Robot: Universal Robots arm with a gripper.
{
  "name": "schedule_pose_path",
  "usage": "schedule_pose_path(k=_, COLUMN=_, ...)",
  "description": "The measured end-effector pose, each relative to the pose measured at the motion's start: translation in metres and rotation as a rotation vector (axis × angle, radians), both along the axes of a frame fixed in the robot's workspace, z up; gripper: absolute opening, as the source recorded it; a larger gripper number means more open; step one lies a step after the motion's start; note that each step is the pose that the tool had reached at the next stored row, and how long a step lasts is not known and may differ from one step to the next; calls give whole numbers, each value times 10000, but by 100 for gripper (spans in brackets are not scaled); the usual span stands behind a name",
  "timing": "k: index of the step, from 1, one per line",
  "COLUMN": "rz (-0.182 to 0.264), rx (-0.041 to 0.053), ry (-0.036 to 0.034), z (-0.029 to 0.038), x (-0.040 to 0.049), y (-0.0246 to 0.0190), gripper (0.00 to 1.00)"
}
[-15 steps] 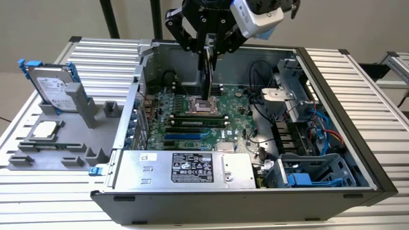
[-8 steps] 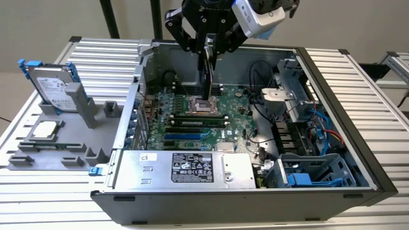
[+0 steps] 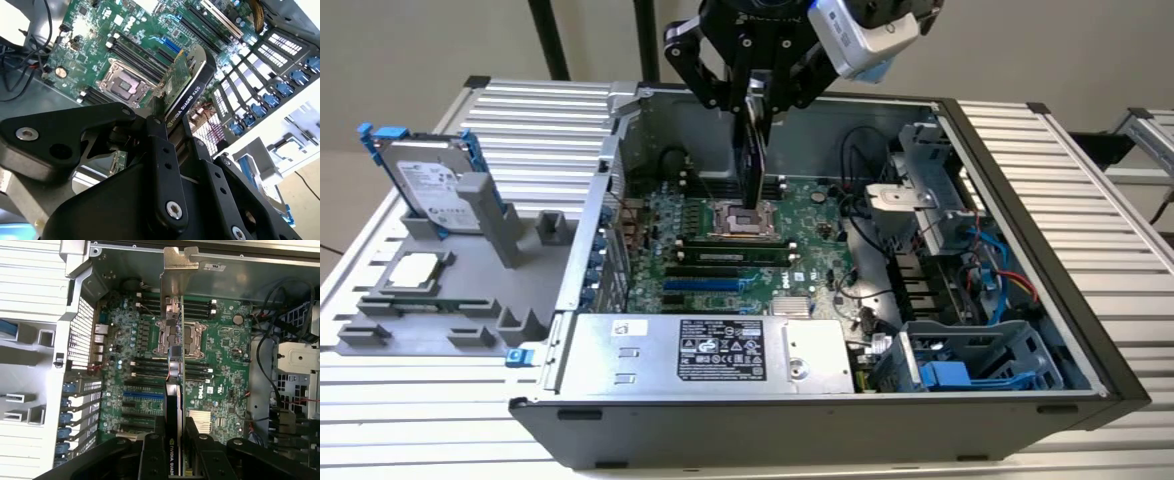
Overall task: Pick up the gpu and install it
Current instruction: 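Insert the gpu into the slot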
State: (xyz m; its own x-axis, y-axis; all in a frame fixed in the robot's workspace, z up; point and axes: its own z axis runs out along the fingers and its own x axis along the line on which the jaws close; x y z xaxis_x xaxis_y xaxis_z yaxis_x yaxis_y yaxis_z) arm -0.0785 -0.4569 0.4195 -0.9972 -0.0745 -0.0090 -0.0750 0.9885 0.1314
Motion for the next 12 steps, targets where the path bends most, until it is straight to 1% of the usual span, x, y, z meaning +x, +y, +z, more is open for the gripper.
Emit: schedule_pose_path(k=12, rz=514, rx=0, ry=0, z=0, x=0, y=0, gripper=0)
